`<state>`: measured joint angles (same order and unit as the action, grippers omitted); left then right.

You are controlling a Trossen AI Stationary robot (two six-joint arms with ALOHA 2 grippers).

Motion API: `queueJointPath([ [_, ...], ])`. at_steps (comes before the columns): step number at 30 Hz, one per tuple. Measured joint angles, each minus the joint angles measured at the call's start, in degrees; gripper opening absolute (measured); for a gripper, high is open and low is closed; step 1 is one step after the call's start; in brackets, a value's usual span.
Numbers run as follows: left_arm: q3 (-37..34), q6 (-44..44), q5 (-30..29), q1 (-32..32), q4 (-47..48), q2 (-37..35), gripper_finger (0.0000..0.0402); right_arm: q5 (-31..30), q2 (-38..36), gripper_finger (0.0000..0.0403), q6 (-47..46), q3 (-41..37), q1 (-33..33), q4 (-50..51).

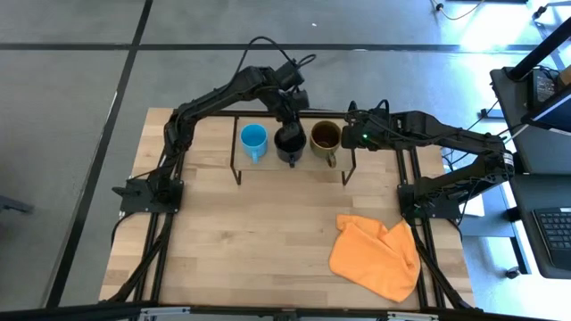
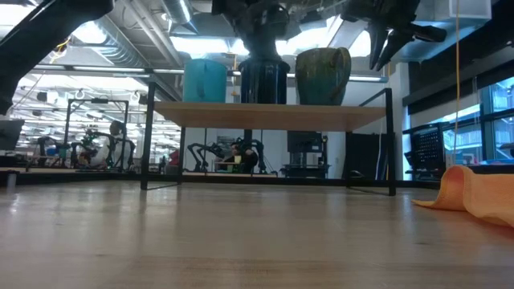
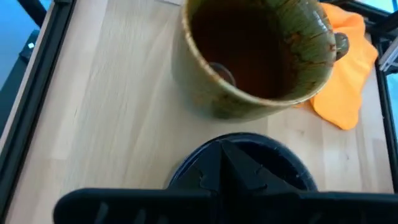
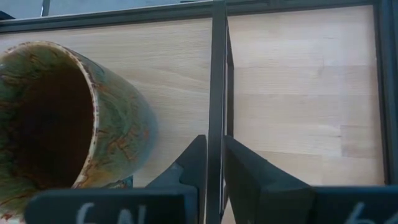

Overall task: Stack small to large cups/mugs on shelf
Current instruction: Put the brown mug on the shelf

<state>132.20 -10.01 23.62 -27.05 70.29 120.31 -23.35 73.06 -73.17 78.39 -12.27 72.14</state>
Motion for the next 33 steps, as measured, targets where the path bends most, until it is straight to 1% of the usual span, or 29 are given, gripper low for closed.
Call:
queueJointPath([
  [5,0.0,0.2,1.2,0.4,-1.2,0.0,0.0004,0.0,0.0,0.0052,0.1,0.0,0.0,0.2],
  [15,-0.6,0.0,1.4,1.4,-2.9,0.5,0.0004,0.0,0.0,0.0052,0.2,0.0,0.0,0.4],
  [20,-0.6,0.5,3.5,2.0,-4.1,1.1,0.0003,0.0,0.0,0.0052,0.2,0.0,0.0,0.5],
  [29,-0.6,0.5,3.5,2.8,-5.0,1.4,0.0001,0.0,0.0,0.0052,0.2,0.0,0.0,0.7],
  [33,-0.6,0.6,0.7,2.3,-4.9,1.4,0.0008,0.0,0.0,0.0052,0.2,0.0,0.0,0.6],
])
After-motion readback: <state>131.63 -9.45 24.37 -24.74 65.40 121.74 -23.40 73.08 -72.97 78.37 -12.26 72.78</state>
